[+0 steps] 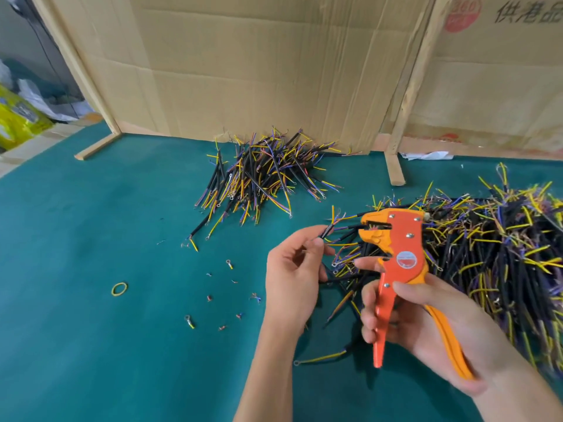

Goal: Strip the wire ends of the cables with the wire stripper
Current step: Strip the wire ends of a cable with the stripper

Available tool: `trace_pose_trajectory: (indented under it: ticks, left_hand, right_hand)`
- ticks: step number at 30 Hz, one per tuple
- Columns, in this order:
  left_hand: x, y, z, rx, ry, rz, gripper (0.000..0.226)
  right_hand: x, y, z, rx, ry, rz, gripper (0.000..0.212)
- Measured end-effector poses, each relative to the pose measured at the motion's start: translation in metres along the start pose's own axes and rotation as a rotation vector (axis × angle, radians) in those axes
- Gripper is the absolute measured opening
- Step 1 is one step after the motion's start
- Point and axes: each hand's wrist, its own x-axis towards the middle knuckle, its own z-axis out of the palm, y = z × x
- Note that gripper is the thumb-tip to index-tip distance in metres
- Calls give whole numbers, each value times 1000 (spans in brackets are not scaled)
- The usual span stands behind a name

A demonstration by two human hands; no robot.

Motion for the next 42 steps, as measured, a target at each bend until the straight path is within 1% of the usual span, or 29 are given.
trace_pose_trajectory:
  ticks: [5,12,14,17,20,24,30,33,35,36,39,42]
  left_hand:
    - [-1,-1,1,53,10,2,23]
    - [-2,1,3,101,-20,-8,24]
    - [-2,1,4,112,-23,-10,27]
    - [-2,1,5,116,-16,-12,31]
    - [-2,1,5,140,-12,6,37]
    - [-3,1,6,156,-13,21,29]
    - [-3,0,6,180,-14,16,31]
    - [-3,0,7,214,-16,17,37]
    - [-3,0,7,215,-23,18,39]
    - [-3,0,7,215,-23,16,39]
    - [-3,-2,7,218,-10,9,36]
    - [-4,-1,7,171,-11,18,34]
  right_hand:
    - [0,5,5,-58,30,-2,56]
    - [-1,3,11,-52,62,-8,54]
    - [-2,3,11,-47,56,-3,53]
    - [-2,4,11,-28,50,2,45]
    - [-1,5,11,-15,51,9,41]
    - [0,7,11,-16,47,15,38]
    - [2,7,10,-9,61,23,38]
    - [2,8,12,8,96,33,32]
    - [3,9,14,17,123,27,21]
    - [4,10,16,21,147,20,19]
    - [7,11,22,8,228,-34,27]
    - [9,16,25,38,225,-73,26]
